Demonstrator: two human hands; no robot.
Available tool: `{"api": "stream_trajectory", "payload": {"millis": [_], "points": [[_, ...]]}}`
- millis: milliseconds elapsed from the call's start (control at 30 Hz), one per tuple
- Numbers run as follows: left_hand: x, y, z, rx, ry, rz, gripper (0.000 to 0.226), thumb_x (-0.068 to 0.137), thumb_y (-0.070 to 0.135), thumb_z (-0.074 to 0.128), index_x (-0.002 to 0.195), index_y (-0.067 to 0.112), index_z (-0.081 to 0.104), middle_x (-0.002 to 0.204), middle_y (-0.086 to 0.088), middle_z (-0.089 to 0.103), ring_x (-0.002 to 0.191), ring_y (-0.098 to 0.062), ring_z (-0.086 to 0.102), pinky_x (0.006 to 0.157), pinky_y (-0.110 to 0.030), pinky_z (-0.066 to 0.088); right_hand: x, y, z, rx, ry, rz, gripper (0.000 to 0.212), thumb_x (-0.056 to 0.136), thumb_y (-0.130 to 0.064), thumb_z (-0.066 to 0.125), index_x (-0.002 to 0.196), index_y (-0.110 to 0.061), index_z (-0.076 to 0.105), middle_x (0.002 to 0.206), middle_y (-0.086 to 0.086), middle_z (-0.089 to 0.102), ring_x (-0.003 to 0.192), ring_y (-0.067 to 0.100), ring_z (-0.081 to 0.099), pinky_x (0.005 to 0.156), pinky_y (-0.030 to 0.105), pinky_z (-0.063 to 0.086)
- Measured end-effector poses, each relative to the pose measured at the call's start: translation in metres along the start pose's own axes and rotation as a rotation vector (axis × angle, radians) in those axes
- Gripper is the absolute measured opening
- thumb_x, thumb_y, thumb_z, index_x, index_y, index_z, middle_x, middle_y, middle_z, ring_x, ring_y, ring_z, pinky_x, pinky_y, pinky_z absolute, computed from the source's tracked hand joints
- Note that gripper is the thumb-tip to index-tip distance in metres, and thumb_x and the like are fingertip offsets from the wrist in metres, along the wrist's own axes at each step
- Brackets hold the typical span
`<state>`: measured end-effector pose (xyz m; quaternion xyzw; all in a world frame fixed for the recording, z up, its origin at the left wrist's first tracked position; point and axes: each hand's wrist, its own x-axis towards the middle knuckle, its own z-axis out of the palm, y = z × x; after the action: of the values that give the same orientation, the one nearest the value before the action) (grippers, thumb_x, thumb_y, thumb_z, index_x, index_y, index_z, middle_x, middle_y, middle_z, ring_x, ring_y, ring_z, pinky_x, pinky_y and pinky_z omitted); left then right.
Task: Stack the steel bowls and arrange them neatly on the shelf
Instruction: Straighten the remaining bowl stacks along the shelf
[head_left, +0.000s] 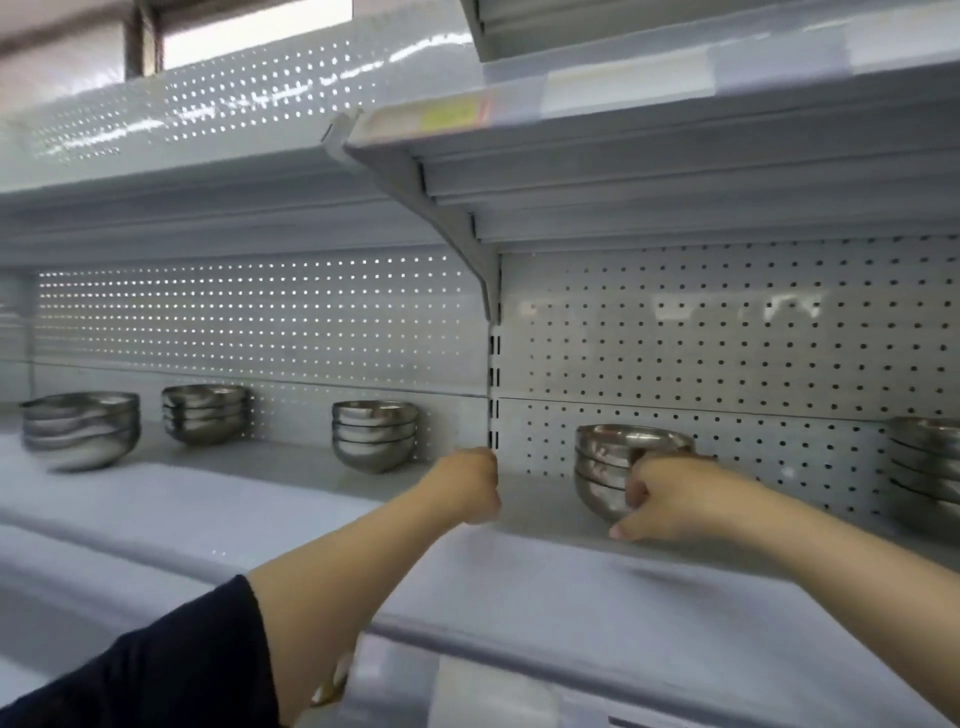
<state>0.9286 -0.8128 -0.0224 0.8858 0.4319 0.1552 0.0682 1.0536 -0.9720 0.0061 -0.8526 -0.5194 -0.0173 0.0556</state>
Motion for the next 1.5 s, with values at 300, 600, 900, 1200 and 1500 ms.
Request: {"api": "stream_trajectory", "payload": {"millis": [300,600,900,1200,1500], "points": [[-0.091,-0.191,-0.091,0.327,-0.002,-0.172,0.01,0.089,0.013,0.051,0.098,0.008,0.052,0.117,-0.013,0.06,0.1,-0.029,0.057,0.08,-0.035,0.046,0.029,-0.27,0.035,0.117,0.114,-0.437,0.039,0.079,-0.042,0.067,0.104,-0.011,0.064,0.109,0.006,0.067,0.095,0.025,0.061,0.082,0.034,0.053],[-0.154,-0.387,-0.159,0.4,0.09,-0.442,0.027,0.089,0.014,0.052,0.115,0.006,0.055,0.117,-0.012,0.06,0.108,-0.029,0.057,0.086,-0.033,0.046,0.037,-0.524,0.049,0.083,0.105,-0.78,0.041,0.08,-0.041,0.066,0.11,-0.012,0.066,0.112,0.005,0.067,0.1,0.024,0.062,0.088,0.037,0.053],[-0.102,-0.552,-0.183,0.361,0.091,-0.457,0.012,0.086,0.006,0.048,0.093,0.003,0.057,0.108,-0.015,0.061,0.1,-0.031,0.058,0.075,-0.032,0.043,0.113,-0.669,0.077,0.002,0.175,-0.769,0.04,0.084,-0.037,0.063,0.113,-0.01,0.064,0.114,0.007,0.066,0.102,0.025,0.061,0.086,0.035,0.052],[-0.01,-0.652,-0.198,0.235,0.07,-0.146,0.033,0.088,0.011,0.055,0.121,0.013,0.058,0.126,-0.004,0.06,0.114,-0.024,0.057,0.083,-0.028,0.043,0.187,-0.756,0.081,-0.004,0.22,-0.642,0.031,0.084,-0.029,0.063,0.113,-0.016,0.061,0.115,0.004,0.065,0.103,0.024,0.06,0.085,0.034,0.051],[0.047,-0.677,-0.178,-0.361,-0.149,-0.034,0.067,0.087,0.015,0.064,0.144,0.005,0.028,0.144,-0.013,0.04,0.129,-0.028,0.044,0.101,-0.03,0.038,0.187,-0.691,0.076,0.448,0.661,-0.246,0.042,0.074,-0.031,0.074,0.113,-0.024,0.061,0.101,-0.007,0.059,0.085,0.011,0.054,0.075,0.025,0.042]]}}
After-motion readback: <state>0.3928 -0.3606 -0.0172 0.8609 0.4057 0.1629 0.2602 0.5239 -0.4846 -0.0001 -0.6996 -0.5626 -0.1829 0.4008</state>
